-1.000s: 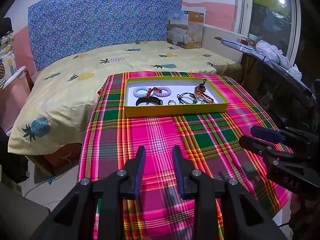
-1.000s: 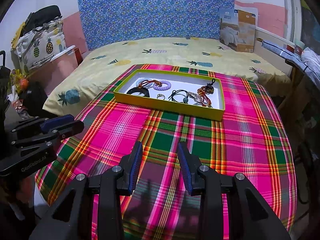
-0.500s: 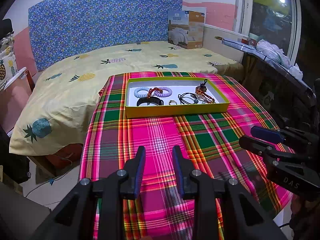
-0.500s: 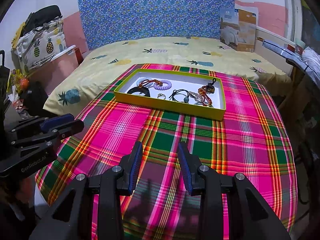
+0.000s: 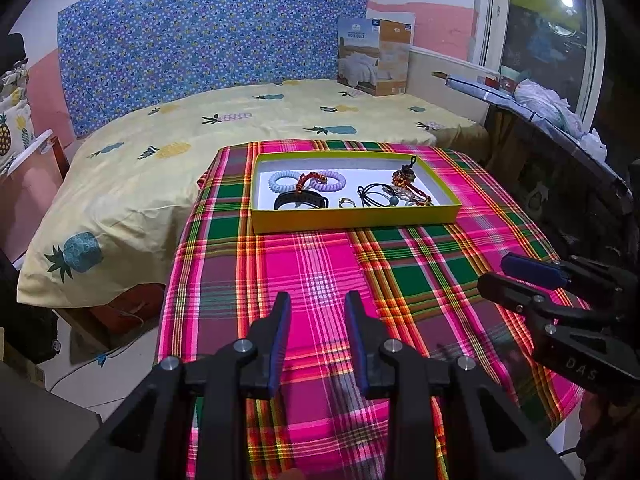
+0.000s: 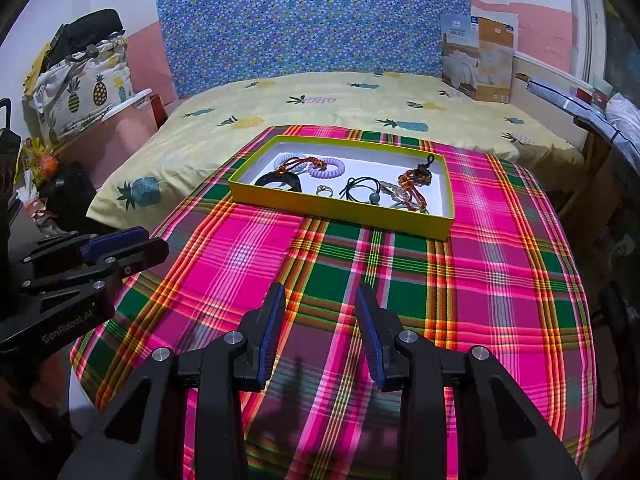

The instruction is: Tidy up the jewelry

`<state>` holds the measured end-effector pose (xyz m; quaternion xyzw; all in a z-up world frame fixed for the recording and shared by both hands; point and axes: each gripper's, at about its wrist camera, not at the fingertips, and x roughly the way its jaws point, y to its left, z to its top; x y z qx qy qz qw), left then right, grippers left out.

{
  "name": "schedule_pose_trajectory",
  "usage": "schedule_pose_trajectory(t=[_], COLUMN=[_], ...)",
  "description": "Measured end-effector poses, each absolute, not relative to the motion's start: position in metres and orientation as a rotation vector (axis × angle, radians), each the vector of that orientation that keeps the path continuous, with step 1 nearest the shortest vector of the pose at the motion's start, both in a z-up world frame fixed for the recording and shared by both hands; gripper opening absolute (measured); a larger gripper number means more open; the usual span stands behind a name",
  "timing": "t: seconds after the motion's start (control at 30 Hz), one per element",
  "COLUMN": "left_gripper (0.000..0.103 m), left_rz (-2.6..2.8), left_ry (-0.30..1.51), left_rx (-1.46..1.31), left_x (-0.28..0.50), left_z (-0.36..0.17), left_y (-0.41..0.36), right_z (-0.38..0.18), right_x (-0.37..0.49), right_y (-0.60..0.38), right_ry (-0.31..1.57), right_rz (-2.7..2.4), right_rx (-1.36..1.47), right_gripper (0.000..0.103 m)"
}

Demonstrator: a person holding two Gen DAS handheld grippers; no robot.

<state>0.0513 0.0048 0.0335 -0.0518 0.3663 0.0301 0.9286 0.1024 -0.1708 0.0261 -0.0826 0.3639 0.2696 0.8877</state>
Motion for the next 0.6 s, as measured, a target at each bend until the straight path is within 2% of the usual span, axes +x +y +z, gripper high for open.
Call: schedule_pose_trajectory(t=[0.6], left_gripper=[0.029], left_rz=[0.078], left_ry=[0.759], left_rx=[-0.094], left_x=[0.0527], left_z=[0.0305], left_y=[0.0028], right_z=[0.0258], right_x=[0.1028], right_y=[-0.1704], right_ry=[0.757], right_rz=[0.561], right_rx=[-0.171], right_gripper=[0.037])
